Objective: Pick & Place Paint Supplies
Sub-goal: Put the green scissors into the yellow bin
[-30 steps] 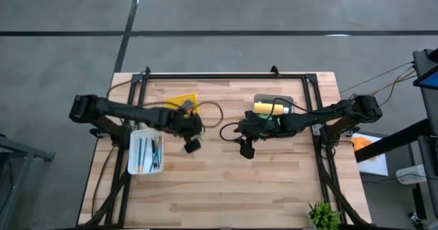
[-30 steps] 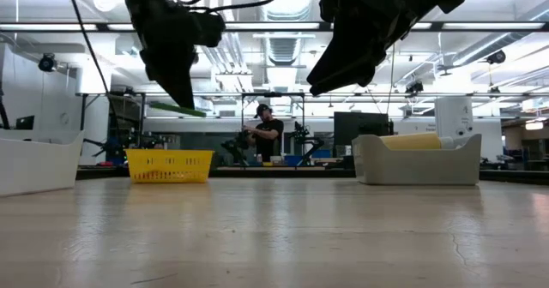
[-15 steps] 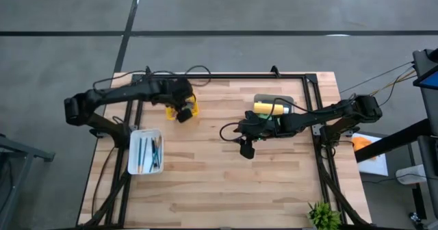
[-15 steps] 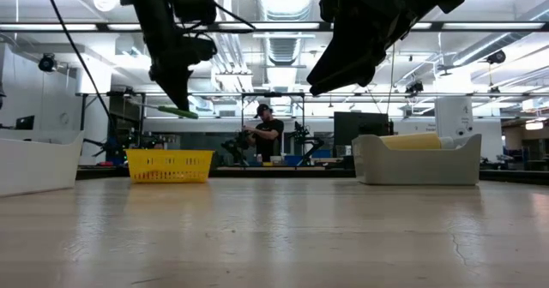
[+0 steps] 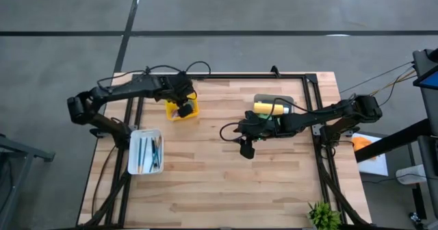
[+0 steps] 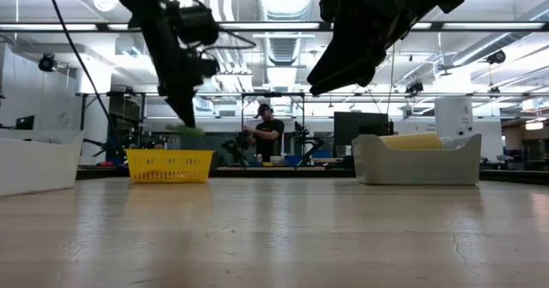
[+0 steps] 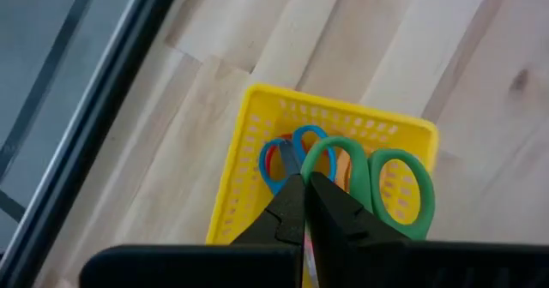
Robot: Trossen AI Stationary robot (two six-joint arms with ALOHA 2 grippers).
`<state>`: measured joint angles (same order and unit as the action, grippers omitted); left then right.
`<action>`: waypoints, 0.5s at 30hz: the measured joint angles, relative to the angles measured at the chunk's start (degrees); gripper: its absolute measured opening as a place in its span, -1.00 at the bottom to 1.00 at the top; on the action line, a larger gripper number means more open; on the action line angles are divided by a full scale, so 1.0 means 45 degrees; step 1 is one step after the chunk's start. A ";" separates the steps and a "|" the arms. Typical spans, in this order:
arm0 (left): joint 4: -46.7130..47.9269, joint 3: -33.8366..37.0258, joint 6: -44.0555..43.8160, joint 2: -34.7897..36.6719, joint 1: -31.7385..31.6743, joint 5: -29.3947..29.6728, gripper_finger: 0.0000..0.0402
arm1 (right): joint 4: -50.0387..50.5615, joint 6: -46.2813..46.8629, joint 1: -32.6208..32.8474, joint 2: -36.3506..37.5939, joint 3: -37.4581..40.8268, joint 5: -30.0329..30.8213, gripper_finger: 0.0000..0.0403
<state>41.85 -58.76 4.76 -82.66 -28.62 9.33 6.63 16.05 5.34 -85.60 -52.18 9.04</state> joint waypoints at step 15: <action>-0.2083 0.1254 0.0654 -0.2146 -0.0107 0.0012 -0.97 | 0.0006 0.0000 0.0001 0.0002 0.0000 0.0000 0.00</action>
<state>32.47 -53.12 7.70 -92.31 -29.10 9.39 6.65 16.05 5.34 -85.59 -52.18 9.04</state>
